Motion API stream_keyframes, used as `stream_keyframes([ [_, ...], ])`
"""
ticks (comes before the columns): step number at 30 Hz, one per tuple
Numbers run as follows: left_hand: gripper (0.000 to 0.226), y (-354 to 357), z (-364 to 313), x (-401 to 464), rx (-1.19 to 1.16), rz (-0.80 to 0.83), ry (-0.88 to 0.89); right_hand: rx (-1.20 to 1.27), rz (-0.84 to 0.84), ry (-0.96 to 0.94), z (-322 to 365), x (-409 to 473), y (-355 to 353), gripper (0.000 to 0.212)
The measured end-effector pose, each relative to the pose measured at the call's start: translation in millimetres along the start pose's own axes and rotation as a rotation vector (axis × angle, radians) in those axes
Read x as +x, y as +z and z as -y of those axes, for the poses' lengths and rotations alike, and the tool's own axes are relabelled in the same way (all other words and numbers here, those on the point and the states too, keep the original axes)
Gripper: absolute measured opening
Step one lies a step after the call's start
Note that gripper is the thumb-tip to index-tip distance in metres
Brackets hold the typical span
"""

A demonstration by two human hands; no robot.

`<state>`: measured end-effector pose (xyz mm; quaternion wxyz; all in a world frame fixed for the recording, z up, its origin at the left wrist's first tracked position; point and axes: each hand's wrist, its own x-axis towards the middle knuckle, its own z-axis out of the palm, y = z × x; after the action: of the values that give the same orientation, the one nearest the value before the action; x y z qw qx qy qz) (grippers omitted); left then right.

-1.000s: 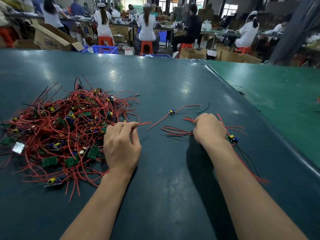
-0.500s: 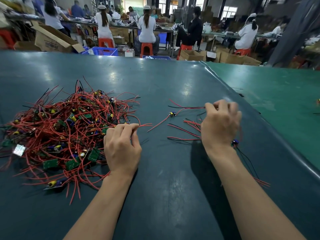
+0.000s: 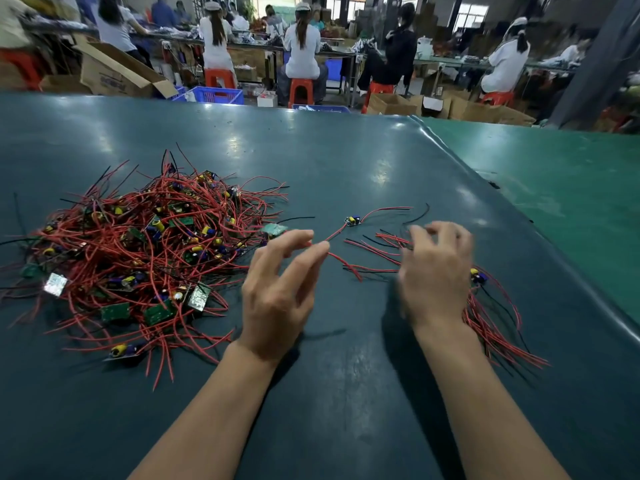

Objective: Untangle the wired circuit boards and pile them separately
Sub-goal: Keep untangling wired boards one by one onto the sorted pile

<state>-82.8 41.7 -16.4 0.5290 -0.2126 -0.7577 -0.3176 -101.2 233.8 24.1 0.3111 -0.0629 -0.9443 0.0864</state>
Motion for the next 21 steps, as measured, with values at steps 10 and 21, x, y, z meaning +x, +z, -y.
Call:
stream_keyframes([
  [10,0.020,7.1,-11.3,-0.6,-0.130,0.111,0.075,1.267,0.431,-0.156,53.2,-50.8,4.6,0.030],
  [21,0.018,9.7,-18.9,-0.1,-0.234,0.090,-0.072,1.681,0.299,0.289,51.4,-40.9,9.7,0.014],
])
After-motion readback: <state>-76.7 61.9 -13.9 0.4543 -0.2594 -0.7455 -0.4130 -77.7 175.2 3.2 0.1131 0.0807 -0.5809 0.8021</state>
